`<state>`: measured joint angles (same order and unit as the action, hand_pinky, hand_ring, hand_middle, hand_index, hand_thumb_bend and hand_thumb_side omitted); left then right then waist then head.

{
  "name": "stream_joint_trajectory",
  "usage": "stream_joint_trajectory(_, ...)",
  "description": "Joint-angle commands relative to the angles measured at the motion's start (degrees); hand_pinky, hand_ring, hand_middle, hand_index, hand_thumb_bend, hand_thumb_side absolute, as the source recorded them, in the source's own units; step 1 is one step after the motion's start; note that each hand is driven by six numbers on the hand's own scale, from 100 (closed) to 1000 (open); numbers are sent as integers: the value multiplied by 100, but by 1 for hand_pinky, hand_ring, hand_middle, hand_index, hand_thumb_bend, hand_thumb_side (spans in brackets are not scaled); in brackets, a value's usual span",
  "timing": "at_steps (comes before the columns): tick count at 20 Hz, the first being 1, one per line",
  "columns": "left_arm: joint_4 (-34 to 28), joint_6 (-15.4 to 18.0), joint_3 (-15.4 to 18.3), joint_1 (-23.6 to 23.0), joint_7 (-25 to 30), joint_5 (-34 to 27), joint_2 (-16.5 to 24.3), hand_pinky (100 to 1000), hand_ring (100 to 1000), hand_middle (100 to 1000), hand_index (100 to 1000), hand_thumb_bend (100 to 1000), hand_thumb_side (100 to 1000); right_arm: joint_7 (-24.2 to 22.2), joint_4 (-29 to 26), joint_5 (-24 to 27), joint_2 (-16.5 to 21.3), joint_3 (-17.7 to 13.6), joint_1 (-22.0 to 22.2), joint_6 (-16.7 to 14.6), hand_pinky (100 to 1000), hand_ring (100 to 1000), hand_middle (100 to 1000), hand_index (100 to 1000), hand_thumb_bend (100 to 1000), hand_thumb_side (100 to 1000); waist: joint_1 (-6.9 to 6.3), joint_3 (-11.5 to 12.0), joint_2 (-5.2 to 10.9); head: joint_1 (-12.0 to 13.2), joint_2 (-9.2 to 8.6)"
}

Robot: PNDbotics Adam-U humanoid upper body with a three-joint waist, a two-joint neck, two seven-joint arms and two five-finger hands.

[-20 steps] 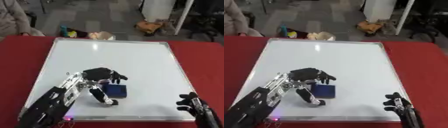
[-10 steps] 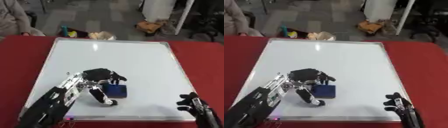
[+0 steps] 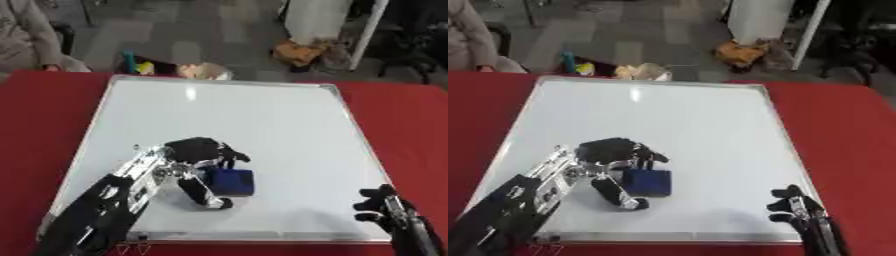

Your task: Wipe the whiteboard clean with a brush.

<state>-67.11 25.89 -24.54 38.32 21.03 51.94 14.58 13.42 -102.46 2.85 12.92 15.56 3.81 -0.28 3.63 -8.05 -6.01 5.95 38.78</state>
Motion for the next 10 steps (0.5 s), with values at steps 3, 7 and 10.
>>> stream_joint_trajectory(3, -5, 0, 60, 80, -84, 0, 3, 568, 595, 602, 954, 424, 459, -7, -90, -7, 68, -18, -42, -10, 601, 637, 480, 683, 100, 880, -10, 6, 47, 12, 45)
stream_joint_trajectory(7, -3, 6, 61, 77, -115, -17, 4, 564, 589, 591, 947, 415, 452, -8, -89, -9, 68, -19, -43, -11, 600, 637, 480, 683, 100, 880, -12, 2, 46, 18, 46)
stream_joint_trajectory(10, -14, 14, 62, 79, -154, -32, 6, 559, 582, 575, 935, 414, 442, -9, -84, -9, 66, -18, -44, -12, 601, 637, 480, 683, 100, 880, -17, 1, 46, 22, 44)
